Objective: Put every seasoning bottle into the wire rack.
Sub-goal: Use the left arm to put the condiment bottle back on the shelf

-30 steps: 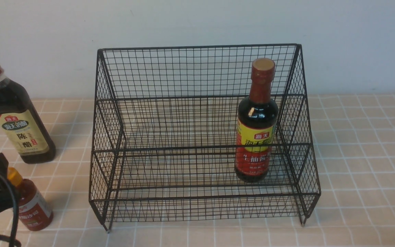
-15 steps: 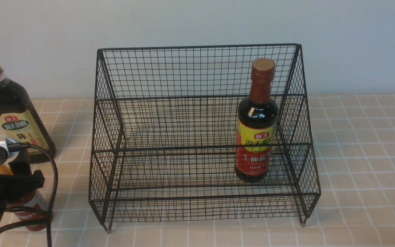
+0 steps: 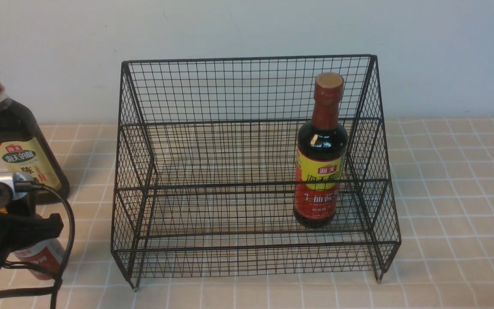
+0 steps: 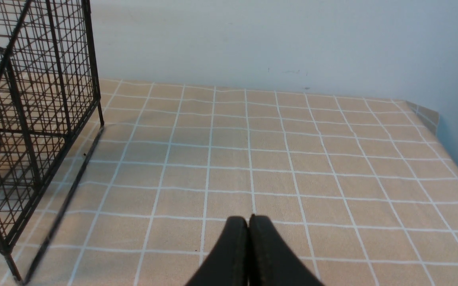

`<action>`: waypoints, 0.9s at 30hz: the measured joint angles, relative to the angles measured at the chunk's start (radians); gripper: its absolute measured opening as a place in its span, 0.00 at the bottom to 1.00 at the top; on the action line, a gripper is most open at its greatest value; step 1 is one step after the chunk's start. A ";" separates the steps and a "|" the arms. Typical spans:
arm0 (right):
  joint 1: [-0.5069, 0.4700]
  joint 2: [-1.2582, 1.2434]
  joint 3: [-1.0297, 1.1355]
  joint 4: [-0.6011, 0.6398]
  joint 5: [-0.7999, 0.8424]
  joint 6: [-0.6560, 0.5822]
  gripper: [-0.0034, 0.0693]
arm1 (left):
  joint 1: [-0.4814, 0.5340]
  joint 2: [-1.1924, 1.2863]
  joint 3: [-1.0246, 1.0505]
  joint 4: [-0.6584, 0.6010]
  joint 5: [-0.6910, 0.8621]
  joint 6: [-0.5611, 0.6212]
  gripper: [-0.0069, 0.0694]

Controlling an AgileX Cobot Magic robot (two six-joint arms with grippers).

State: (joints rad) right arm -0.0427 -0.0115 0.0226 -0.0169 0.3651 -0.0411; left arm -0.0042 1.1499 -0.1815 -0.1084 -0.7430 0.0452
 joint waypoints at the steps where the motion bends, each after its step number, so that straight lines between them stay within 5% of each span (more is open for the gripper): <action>1: 0.000 0.000 0.000 0.000 0.000 0.000 0.03 | 0.000 -0.050 0.000 0.001 0.044 0.015 0.41; 13: 0.000 0.000 0.000 0.000 0.001 0.000 0.03 | 0.000 -0.494 -0.308 0.056 0.760 0.015 0.41; 18: 0.000 0.000 0.000 0.000 0.001 0.000 0.03 | -0.059 -0.510 -0.372 0.062 0.820 -0.045 0.41; 27: 0.000 0.000 0.000 0.001 0.001 0.000 0.03 | -0.387 -0.357 -0.381 0.064 0.701 -0.088 0.41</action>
State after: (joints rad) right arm -0.0427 -0.0115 0.0226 -0.0162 0.3660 -0.0411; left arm -0.3917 0.7930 -0.5623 -0.0440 -0.0418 -0.0427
